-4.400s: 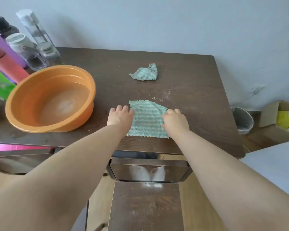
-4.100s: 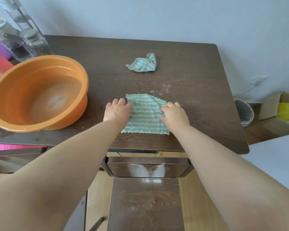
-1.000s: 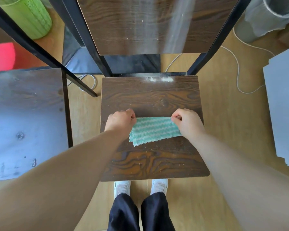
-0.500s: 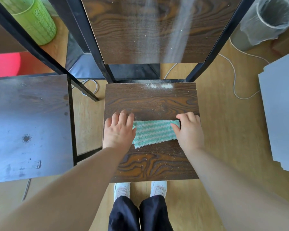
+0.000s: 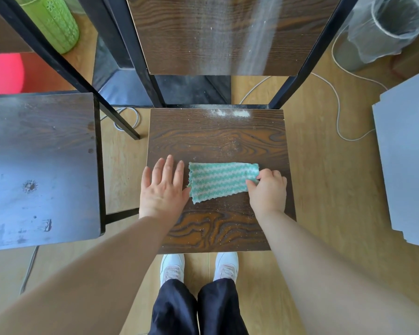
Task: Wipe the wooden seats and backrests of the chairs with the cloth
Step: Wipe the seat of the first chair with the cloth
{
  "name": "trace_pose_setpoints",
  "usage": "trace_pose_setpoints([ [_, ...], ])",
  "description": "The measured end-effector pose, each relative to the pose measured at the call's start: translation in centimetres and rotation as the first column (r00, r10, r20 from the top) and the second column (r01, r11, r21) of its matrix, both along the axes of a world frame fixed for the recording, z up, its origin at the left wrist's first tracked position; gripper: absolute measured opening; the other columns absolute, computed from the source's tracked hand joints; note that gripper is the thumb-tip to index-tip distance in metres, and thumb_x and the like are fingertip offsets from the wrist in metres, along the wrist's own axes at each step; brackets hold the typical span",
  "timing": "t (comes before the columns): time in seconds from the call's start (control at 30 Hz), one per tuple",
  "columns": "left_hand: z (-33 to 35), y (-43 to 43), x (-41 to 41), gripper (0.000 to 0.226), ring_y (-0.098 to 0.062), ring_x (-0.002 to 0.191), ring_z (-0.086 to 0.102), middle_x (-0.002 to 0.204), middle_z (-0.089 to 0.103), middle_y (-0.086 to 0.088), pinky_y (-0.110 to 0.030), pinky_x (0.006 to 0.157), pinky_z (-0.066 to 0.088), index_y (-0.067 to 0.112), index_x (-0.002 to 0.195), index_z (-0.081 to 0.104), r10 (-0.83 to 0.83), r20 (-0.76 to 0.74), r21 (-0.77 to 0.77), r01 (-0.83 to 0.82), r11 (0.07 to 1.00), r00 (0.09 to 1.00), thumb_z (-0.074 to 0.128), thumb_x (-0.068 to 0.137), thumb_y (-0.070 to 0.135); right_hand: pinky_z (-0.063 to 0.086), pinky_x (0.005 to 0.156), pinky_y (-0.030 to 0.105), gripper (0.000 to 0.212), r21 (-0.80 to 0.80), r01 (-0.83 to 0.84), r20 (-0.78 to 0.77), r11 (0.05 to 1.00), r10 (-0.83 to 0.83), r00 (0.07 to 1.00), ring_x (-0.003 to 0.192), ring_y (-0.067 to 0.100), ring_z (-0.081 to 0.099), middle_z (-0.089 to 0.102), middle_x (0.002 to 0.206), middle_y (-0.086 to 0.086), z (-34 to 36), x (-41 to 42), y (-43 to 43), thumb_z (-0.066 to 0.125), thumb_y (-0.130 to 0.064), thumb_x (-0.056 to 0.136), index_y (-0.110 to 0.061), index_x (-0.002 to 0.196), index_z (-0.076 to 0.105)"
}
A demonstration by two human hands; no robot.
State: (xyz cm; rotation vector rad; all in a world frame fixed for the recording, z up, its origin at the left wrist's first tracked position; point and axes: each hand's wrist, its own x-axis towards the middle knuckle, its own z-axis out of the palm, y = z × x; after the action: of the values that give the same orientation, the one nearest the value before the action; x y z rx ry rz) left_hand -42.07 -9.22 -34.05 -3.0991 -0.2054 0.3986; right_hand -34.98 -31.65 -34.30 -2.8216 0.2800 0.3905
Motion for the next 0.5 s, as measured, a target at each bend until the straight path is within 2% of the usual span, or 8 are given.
trace_pose_setpoints([
  [0.13, 0.3, 0.4, -0.6, 0.069, -0.031, 0.143, 0.024, 0.156, 0.027, -0.010, -0.052, 0.115, 0.021, 0.016, 0.150, 0.027, 0.011, -0.014, 0.009, -0.011, 1.000, 1.000, 0.043, 0.094, 0.052, 0.052, 0.070, 0.030, 0.016, 0.154, 0.045, 0.029, 0.987, -0.050, 0.998, 0.087, 0.019, 0.054, 0.064, 0.096, 0.005, 0.6, 0.1, 0.9, 0.066, -0.020, 0.089, -0.010, 0.101, 0.061],
  [0.27, 1.0, 0.6, -1.0, 0.069, -0.031, 0.142, 0.025, 0.156, 0.029, -0.011, -0.053, 0.115, 0.023, 0.016, 0.150, 0.029, 0.059, -0.012, -0.003, -0.059, 0.998, 0.998, 0.047, 0.093, 0.051, 0.056, 0.074, 0.027, 0.017, 0.351, 0.108, 0.008, 0.930, -0.118, 0.993, 0.088, 0.015, 0.063, 0.065, 0.099, 0.000, 2.1, -0.6, 1.7, 0.067, -0.021, 0.090, -0.016, 0.104, 0.058],
  [0.4, 1.4, 0.8, -1.4, 0.069, -0.031, 0.142, 0.026, 0.155, 0.030, -0.011, -0.053, 0.115, 0.023, 0.015, 0.149, 0.031, 0.068, -0.011, -0.009, -0.068, 0.998, 0.998, 0.047, 0.093, 0.052, 0.054, 0.075, 0.020, 0.017, 0.449, 0.022, 0.023, 0.893, -0.036, 0.999, 0.091, 0.010, 0.062, 0.066, 0.103, -0.003, 3.1, -1.4, 3.3, 0.068, -0.022, 0.090, -0.018, 0.105, 0.061],
  [0.5, 1.3, 1.3, -1.6, 0.069, -0.030, 0.143, 0.024, 0.156, 0.028, -0.010, -0.053, 0.115, 0.022, 0.016, 0.150, 0.029, 0.070, -0.022, -0.008, -0.071, 0.997, 0.997, 0.045, 0.094, 0.052, 0.044, 0.071, 0.007, 0.018, 0.480, -0.085, 0.044, 0.873, 0.073, 0.996, 0.093, 0.009, 0.060, 0.065, 0.107, -0.003, 3.0, -1.9, 5.1, 0.069, -0.019, 0.089, -0.016, 0.106, 0.063],
])
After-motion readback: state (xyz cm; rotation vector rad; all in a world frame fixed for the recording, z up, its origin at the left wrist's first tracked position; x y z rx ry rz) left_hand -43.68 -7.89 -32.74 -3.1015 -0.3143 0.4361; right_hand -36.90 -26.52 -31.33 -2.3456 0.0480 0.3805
